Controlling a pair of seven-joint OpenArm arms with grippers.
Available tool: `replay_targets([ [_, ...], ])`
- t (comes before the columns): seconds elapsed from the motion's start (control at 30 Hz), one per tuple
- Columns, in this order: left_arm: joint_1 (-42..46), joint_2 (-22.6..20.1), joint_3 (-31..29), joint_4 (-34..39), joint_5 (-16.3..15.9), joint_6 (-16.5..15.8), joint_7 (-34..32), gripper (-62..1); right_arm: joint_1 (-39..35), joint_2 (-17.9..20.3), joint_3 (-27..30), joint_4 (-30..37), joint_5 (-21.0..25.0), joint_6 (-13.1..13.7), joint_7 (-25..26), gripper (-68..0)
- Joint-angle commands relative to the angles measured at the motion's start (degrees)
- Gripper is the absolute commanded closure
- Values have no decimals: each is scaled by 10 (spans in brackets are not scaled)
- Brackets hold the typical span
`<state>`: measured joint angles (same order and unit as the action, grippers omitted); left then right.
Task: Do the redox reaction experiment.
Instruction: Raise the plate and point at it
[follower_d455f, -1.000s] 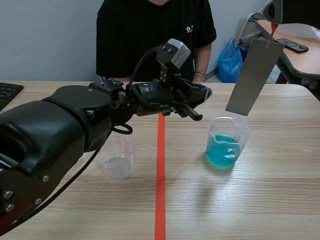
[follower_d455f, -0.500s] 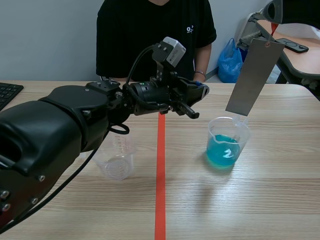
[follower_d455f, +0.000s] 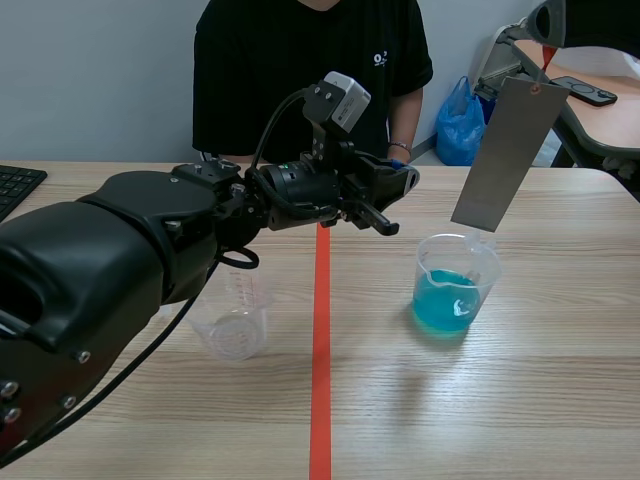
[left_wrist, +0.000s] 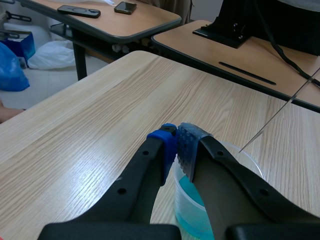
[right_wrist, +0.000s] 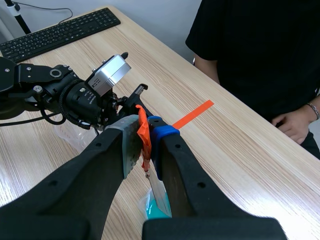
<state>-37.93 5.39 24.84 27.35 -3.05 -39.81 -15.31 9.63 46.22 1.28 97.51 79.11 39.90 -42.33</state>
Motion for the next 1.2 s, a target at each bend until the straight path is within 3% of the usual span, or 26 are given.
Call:
replay_targets([
  [0.0,-10,6,-3,11,-6,-1,-12,-42,10,9,10,5,11,0,11,-15],
  [0.83,-10,3,-3,11,-6,-1,-14,-42,10,9,10,5,11,0,11,-15],
  [1.17,-8,-34,-5,11,-6,-1,-33,-42,10,9,10,5,11,0,11,-15],
])
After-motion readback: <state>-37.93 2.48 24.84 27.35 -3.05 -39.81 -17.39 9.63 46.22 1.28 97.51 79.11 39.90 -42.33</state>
